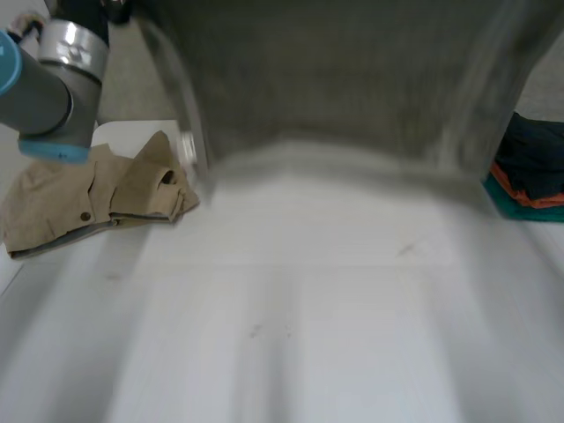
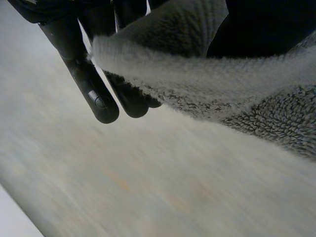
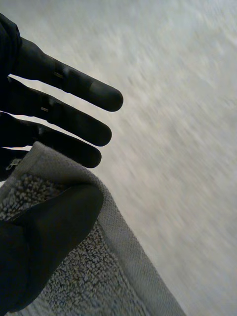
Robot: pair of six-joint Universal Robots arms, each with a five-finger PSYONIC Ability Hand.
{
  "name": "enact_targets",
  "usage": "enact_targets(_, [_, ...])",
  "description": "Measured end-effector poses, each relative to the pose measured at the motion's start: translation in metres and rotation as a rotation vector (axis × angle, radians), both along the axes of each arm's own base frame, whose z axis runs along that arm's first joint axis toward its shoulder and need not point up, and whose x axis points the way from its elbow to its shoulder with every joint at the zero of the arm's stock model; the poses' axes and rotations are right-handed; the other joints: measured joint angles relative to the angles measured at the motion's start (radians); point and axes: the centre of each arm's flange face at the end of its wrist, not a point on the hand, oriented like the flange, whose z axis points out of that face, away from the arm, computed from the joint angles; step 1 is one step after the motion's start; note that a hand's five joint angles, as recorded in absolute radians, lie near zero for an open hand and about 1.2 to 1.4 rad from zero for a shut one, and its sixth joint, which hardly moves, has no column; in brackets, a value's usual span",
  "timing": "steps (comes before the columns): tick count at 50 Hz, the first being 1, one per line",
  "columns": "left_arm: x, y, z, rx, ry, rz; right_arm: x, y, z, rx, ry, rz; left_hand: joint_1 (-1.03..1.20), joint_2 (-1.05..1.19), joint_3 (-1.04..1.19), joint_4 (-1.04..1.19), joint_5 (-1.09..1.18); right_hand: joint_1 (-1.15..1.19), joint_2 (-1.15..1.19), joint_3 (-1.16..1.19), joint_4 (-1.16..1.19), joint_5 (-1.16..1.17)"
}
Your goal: Fold the laundry.
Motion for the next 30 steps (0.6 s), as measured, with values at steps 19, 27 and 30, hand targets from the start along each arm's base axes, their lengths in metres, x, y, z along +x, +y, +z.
enact_targets(19, [0.003, 0.015, -0.114, 0.357, 0.010, -0.100, 0.023, -0.001, -0.117, 0.350, 0.052, 0.072, 0.000, 0.001, 0.000, 0.000, 0.006, 0.000, 0.000, 0.000, 0.000, 0.016])
enact_targets(27, [0.007, 0.053, -0.181, 0.609, -0.077, -0.103, 0.020, 0.021, -0.193, 0.706, 0.130, 0.092, 0.000, 0.001, 0.001, 0.000, 0.006, 0.000, 0.000, 0.000, 0.000, 0.016])
enact_targets(30, [0.013, 0.081, -0.197, 0.738, -0.140, -0.087, 0.016, 0.042, -0.211, 0.850, 0.189, 0.089, 0.000, 0.001, 0.001, 0.000, 0.006, 0.000, 0.000, 0.000, 0.000, 0.016])
